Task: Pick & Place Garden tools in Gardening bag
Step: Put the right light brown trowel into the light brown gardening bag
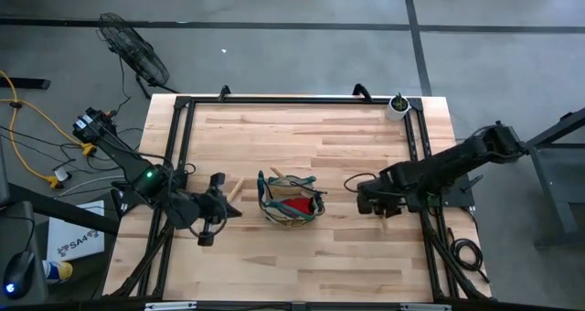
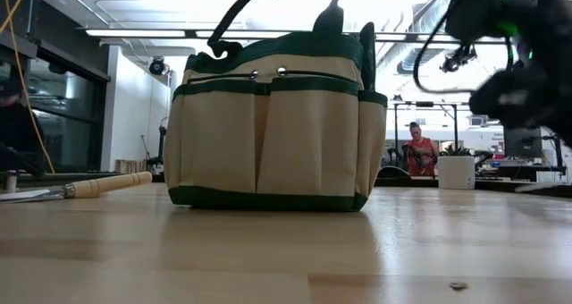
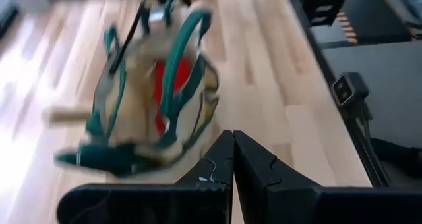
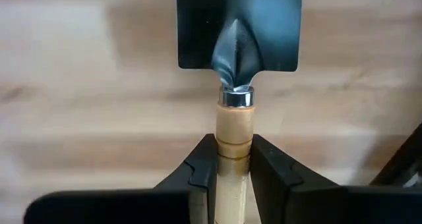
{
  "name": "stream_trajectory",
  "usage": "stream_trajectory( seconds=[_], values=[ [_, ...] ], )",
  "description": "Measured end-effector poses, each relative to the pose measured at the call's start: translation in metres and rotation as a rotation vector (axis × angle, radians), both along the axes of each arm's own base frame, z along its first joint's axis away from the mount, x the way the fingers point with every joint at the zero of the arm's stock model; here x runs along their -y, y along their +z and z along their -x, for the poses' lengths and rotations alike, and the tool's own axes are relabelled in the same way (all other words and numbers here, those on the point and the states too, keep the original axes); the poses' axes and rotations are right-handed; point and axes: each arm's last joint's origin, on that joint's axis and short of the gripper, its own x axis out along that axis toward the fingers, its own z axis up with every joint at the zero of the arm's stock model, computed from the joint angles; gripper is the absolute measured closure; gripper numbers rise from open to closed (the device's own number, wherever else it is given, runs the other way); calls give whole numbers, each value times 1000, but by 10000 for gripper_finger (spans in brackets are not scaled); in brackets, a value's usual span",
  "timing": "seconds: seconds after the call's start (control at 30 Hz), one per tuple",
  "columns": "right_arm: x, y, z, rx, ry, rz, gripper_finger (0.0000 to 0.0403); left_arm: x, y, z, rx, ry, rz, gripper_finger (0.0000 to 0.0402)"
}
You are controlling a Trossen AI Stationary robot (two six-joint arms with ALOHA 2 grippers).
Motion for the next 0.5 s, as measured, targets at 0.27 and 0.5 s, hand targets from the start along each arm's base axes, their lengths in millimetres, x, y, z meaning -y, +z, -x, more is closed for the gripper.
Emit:
stream_trajectory(
  seconds=[0.27,0.5],
  values=[
    [-2,38,3,299,1,-144,349,8,24,-11,280,-134,-168,402],
    [-6,61,1,539,-29,-185,349,18,38,-28,487,-175,-445,402]
  ],
)
